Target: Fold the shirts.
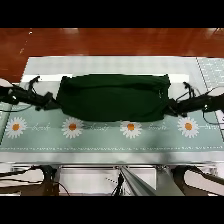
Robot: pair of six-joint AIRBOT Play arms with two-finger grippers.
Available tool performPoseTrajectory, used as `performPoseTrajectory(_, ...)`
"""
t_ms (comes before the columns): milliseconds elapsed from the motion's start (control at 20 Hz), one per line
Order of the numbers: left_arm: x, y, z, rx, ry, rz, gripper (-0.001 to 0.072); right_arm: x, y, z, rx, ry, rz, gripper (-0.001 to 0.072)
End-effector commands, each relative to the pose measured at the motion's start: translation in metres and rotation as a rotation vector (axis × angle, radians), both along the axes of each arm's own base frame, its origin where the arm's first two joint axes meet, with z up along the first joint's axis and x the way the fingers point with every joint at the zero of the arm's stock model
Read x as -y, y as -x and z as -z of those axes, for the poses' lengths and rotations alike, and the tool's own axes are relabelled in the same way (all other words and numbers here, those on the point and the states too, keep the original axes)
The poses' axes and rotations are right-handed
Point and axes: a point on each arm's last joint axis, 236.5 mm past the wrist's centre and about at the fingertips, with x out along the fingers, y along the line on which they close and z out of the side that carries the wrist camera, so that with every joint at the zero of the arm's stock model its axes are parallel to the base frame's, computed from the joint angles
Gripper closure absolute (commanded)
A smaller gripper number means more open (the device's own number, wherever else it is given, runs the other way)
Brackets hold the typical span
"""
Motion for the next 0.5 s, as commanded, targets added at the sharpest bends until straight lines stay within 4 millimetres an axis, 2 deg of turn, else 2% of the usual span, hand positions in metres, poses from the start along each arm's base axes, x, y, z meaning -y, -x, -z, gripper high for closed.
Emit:
performPoseTrajectory(0,0.000,-0.042,-0.112,0.335,-0.030,-0.011,0.0682,0.003,-0.033,-0.114,0.352,0.082,-0.069,0.0683)
performPoseTrajectory(100,0.007,-0.048,-0.211,0.596,-0.056,-0.015,0.0681,0.011,-0.048,-0.208,0.610,0.168,-0.019,0.0683)
performPoseTrajectory(150,0.011,-0.044,-0.262,0.735,-0.074,-0.025,0.0681,0.016,-0.050,-0.262,0.746,0.207,0.034,0.0683)
performPoseTrajectory(250,0.017,-0.021,-0.371,1.041,-0.137,-0.074,0.0681,0.024,-0.038,-0.359,0.981,0.271,0.136,0.0684)
performPoseTrajectory(350,0.020,0.023,-0.472,1.348,-0.207,-0.159,0.0681,0.030,-0.012,-0.439,1.161,0.315,0.228,0.0684)
performPoseTrajectory(400,0.021,0.052,-0.518,1.496,-0.243,-0.211,0.0681,0.030,0.005,-0.471,1.232,0.333,0.258,0.0684)
performPoseTrajectory(450,0.022,0.081,-0.550,1.608,-0.282,-0.251,0.0681,0.029,0.021,-0.499,1.295,0.348,0.278,0.0684)
